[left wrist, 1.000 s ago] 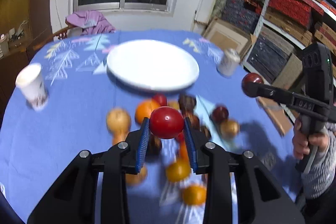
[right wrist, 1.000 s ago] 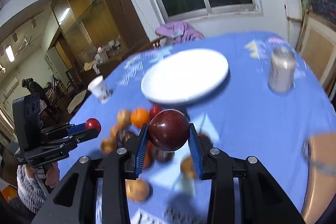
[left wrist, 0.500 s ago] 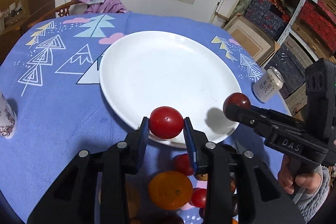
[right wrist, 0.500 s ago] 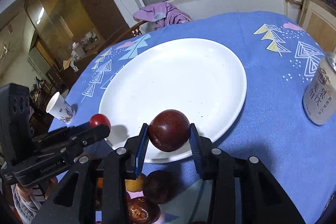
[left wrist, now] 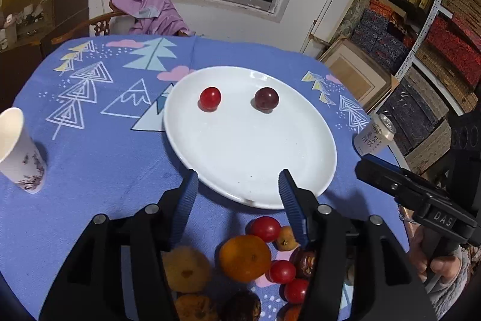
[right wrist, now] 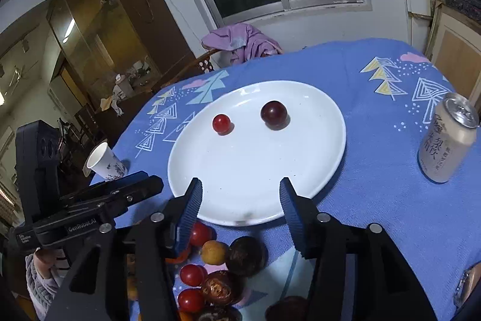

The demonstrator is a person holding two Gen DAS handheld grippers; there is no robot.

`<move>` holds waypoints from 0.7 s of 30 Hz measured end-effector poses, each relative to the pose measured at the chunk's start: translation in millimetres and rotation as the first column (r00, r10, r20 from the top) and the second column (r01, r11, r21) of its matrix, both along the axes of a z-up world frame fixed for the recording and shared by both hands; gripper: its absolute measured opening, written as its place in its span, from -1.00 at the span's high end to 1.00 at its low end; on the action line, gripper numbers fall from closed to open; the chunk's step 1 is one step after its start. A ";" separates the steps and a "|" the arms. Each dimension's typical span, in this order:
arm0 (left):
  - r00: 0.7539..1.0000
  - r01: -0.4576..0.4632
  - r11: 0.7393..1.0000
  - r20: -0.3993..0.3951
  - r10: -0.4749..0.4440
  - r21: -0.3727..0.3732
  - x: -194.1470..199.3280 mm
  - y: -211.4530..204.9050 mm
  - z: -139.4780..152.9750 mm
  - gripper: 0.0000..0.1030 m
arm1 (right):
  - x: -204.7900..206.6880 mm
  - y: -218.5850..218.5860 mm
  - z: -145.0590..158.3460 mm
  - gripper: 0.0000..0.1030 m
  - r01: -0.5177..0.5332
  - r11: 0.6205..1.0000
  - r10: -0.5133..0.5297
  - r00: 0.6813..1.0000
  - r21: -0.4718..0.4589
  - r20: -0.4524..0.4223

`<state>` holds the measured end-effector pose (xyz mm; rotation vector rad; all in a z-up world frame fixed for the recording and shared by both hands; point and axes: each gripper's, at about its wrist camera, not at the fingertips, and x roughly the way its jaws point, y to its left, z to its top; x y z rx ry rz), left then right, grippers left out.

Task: Organize fruits
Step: 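Carry the tomato with the left tool onto the white plate while the right tool drops the plum there, then grasp a tan round fruit with the left tool while the right tool grasps a dark red plum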

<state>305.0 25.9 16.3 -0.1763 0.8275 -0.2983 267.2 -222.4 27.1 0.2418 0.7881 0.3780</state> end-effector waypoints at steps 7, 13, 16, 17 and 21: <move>0.982 -0.129 0.983 0.154 0.109 0.130 -91.5 33.6 5.2 -0.80 | -81.4 -27.3 5.7 -0.45 0.039 0.999 -0.042 0.995 0.028 0.091; 0.980 -0.189 0.968 0.097 0.175 0.164 -105.4 46.1 -30.3 -0.84 | -98.0 -51.2 -16.7 -0.47 0.081 0.994 -0.083 0.996 0.071 0.030; 0.981 -0.190 0.966 0.073 0.180 0.174 -91.5 45.0 -39.8 -0.84 | -91.2 -61.0 -22.1 -0.47 0.104 0.990 -0.105 0.994 0.099 0.002; 0.983 -0.183 0.967 0.057 0.176 0.177 -83.1 43.7 -43.6 -0.84 | -88.4 -63.5 -24.8 -0.47 0.110 0.988 -0.109 0.994 0.104 -0.014; 0.985 -0.175 0.968 0.018 0.174 0.180 -63.3 42.2 -55.0 -0.84 | -78.3 -73.7 -38.7 -0.50 0.149 0.976 -0.134 0.986 0.158 -0.104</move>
